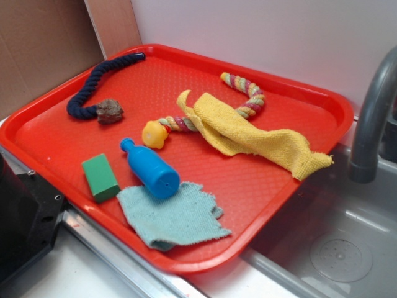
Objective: Grab the blue rope.
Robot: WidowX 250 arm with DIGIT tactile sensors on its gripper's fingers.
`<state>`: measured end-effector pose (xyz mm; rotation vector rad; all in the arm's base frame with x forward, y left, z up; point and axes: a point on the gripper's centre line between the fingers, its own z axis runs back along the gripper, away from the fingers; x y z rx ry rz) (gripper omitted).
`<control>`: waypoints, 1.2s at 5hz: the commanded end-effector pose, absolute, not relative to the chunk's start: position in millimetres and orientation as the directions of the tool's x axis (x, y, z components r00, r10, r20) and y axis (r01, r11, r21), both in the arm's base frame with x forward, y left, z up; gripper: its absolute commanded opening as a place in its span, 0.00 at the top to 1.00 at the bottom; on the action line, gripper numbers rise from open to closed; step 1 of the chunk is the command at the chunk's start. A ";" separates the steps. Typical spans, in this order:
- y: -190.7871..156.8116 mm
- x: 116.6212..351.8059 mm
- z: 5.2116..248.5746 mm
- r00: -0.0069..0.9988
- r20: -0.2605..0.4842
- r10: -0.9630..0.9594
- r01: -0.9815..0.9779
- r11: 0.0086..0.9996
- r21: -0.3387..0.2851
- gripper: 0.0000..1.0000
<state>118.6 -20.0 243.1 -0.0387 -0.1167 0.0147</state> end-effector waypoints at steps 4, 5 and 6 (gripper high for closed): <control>81.9 145.1 148.9 0.722 0.086 0.686 -0.690 0.723 0.028 0.00; 101.4 139.3 115.8 0.530 0.150 0.835 -0.848 0.525 0.074 0.00; 116.7 134.8 90.1 0.399 0.131 0.908 -0.917 0.394 0.066 0.00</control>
